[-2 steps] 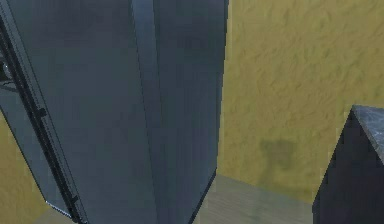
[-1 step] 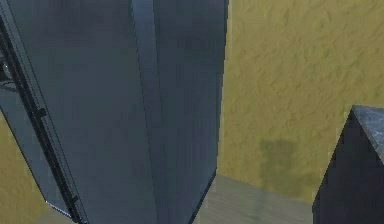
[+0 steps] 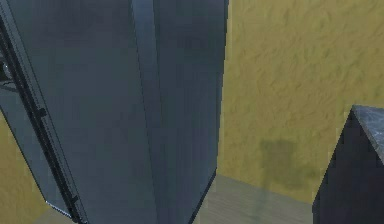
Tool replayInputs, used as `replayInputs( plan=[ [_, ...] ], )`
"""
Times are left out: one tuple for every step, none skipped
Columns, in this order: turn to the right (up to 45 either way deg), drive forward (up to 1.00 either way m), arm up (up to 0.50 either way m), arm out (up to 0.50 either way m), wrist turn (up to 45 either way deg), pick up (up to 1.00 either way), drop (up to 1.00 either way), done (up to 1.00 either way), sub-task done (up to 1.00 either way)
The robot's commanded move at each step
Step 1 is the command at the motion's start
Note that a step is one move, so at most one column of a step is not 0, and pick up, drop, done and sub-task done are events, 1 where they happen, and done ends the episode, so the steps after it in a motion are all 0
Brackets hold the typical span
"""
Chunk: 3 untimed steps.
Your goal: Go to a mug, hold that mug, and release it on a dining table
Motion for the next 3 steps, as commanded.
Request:
replayInputs(
  plan=[
    [0.0, 0.0, 0.0, 0.0, -45.0, 0.0, 0.0, 0.0, 0.0],
    [0.0, 0.0, 0.0, 0.0, -45.0, 0.0, 0.0, 0.0, 0.0],
    [0.0, 0.0, 0.0, 0.0, -21.0, 0.0, 0.0, 0.0, 0.0]
  ],
)
